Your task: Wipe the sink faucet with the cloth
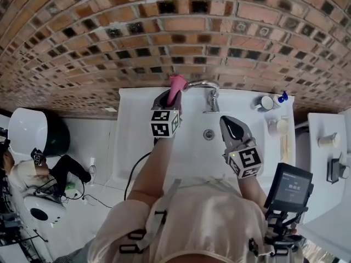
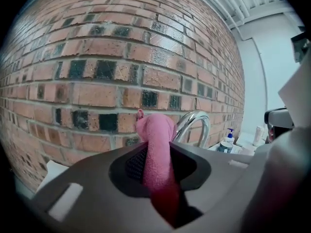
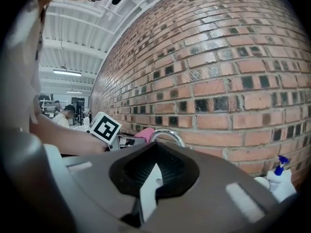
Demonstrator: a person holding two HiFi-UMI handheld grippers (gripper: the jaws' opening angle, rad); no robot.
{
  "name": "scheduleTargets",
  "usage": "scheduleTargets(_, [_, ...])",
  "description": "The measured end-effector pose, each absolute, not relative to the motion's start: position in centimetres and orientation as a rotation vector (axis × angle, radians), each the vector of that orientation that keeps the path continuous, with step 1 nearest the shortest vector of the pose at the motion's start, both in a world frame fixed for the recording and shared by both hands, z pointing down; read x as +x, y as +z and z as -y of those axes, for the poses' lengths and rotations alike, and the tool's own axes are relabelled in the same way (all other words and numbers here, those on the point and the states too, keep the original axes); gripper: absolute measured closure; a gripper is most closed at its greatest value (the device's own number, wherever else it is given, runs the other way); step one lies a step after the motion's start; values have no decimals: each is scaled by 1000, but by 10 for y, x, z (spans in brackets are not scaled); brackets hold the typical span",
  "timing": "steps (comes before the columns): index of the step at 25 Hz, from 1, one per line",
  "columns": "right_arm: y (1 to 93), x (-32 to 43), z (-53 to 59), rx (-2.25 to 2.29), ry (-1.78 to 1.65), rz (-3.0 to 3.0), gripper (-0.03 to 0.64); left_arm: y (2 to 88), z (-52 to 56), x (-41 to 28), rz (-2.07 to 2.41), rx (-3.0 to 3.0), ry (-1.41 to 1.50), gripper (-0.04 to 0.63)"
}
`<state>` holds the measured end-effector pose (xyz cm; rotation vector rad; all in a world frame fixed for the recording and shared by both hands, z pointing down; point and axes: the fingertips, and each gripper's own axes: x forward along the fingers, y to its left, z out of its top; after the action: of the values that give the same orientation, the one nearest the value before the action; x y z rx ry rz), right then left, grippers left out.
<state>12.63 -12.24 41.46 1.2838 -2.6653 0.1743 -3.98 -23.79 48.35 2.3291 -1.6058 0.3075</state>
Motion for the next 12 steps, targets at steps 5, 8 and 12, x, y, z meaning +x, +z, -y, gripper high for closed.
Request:
scheduleTargets(5, [419, 138, 123, 1299, 190, 2658, 626, 467, 239, -19, 1588, 2353, 228, 505])
scheduleTargets(8, [417, 140, 123, 1297, 187, 2665, 626, 449, 240, -10, 1583, 2393, 176, 505])
scheduleTargets(12, [414, 146, 121, 1304, 182, 2672, 626, 418, 240, 28, 1515, 2547, 192, 505])
